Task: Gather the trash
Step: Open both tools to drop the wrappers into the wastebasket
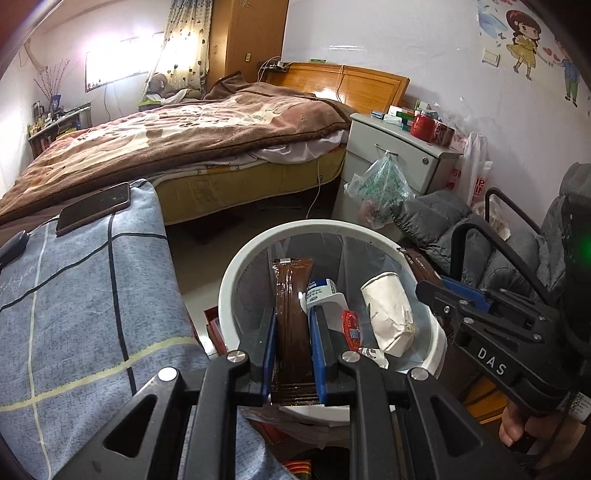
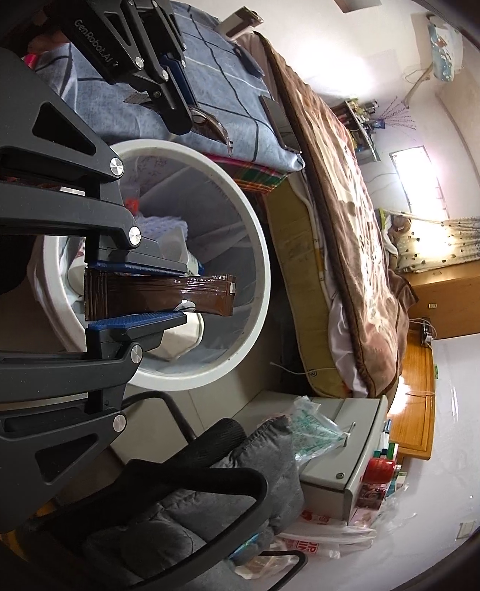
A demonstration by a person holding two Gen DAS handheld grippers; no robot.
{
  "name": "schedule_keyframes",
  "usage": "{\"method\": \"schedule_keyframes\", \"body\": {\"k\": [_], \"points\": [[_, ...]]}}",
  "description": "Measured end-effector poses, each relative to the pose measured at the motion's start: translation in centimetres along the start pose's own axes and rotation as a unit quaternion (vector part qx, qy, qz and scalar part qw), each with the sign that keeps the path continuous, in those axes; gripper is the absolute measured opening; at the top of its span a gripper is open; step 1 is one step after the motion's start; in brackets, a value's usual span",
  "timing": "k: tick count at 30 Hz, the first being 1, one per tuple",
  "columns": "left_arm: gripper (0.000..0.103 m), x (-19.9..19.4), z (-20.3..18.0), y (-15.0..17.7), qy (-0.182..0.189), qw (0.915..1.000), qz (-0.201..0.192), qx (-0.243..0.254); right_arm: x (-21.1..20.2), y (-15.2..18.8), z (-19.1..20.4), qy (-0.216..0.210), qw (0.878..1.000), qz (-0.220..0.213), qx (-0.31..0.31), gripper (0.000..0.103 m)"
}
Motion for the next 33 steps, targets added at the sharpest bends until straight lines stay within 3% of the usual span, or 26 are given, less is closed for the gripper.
{"method": "schedule_keyframes", "body": {"k": [2,5,10,13,22,33], "points": [[0.020,0.0,0.1,0.0,-0.007,1.0000,-0.003,-0.003,0.1,0.0,-0.1,0.000,1.000,0.000,-0.002,0.022],[0.034,0.2,0.5,0.1,-0.014,0.9999,0.002,-0.007,0.2,0.0,-0.4,0.003,1.000,-0.001,-0.005,0.023],[0.045,-0.2,0.7,-0.1,-0.020,0.9998,-0.006,-0.006,-0.1,0.0,-0.4,0.007,1.000,-0.004,-0.003,0.044],[0.051,-0.6,0.8,-0.3,-0.021,0.9997,-0.012,-0.007,-0.3,0.0,-0.3,0.007,1.000,-0.007,0.000,0.044],[0.060,-3.1,1.3,-0.5,-0.035,0.9984,-0.043,0.006,-2.2,-0.3,0.6,0.010,0.999,-0.032,-0.002,0.044],[0.062,-7.1,2.2,0.4,-0.074,0.9939,-0.081,0.015,-5.6,0.0,2.1,0.017,0.997,-0.075,-0.010,0.044]]}}
Point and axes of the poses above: each gripper's, at about its wrist camera, not at the fingertips, and x roughly the way its jaws point, z to its left, y to its underside, the point moved 7 cm from there along x, roughly the way its jaws point, and after that the axes turned 14 degrees about -z, right-handed, at the moved point
